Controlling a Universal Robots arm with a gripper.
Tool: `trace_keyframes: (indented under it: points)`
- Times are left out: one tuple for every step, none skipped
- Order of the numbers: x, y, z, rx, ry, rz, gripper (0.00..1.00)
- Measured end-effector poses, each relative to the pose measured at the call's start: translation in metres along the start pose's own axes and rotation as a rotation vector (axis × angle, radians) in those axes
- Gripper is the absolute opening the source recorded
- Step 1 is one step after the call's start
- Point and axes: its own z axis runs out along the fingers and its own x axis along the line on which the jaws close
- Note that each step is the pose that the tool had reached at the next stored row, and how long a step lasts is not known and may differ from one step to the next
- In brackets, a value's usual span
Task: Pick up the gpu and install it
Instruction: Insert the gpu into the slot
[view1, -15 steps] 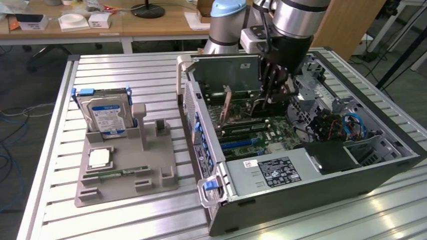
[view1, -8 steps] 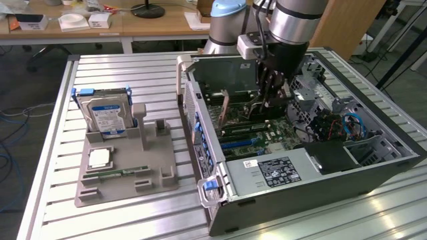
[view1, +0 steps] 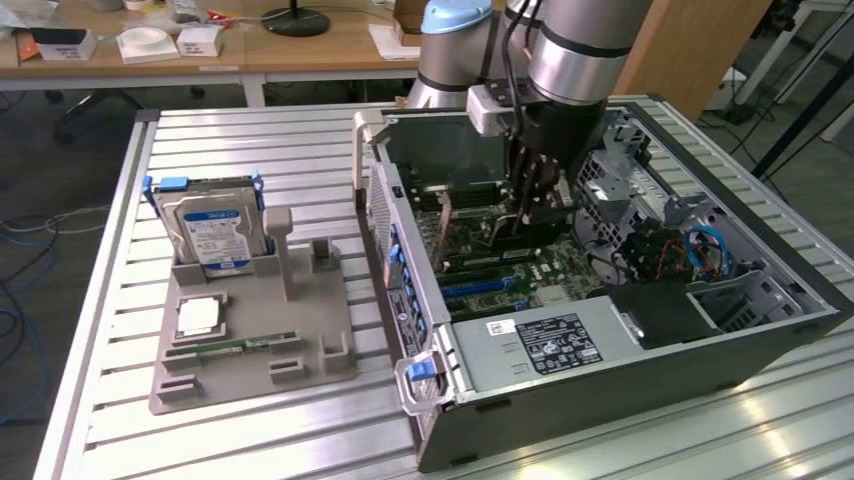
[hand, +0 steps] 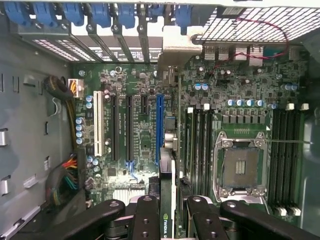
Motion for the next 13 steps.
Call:
trace_keyframes:
  points:
    - [0.0,0.0002,0.0018,0.0,-0.0002,0.0,0.26]
    - [0.001,0.0008,0.0038,0.0,-0.0003,0.0,0.26]
    - [0.001,0.0013,0.0055,0.0,-0.0001,0.0,0.26]
    - [0.001,0.0019,0.0073,0.0,-0.0002,0.0,0.26]
    - [0.001,0.0024,0.0091,0.0,-0.0002,0.0,0.26]
    - [0.002,0.0027,0.0109,0.0,-0.0002,0.0,0.26]
    - [0.003,0.0028,0.0127,0.0,-0.0003,0.0,0.26]
    - [0.004,0.0031,0.0146,0.0,-0.0003,0.0,0.26]
    - [0.004,0.0033,0.0163,0.0,-0.0003,0.0,0.26]
    - [0.005,0.0036,0.0181,0.0,-0.0003,0.0,0.26]
    - [0.006,0.0043,0.0199,0.0,-0.0002,0.0,0.26]
    - [0.006,0.0051,0.0217,0.0001,-0.0003,0.0,0.26]
    - [0.007,0.0053,0.0228,-0.0001,0.0,0.0,0.26]
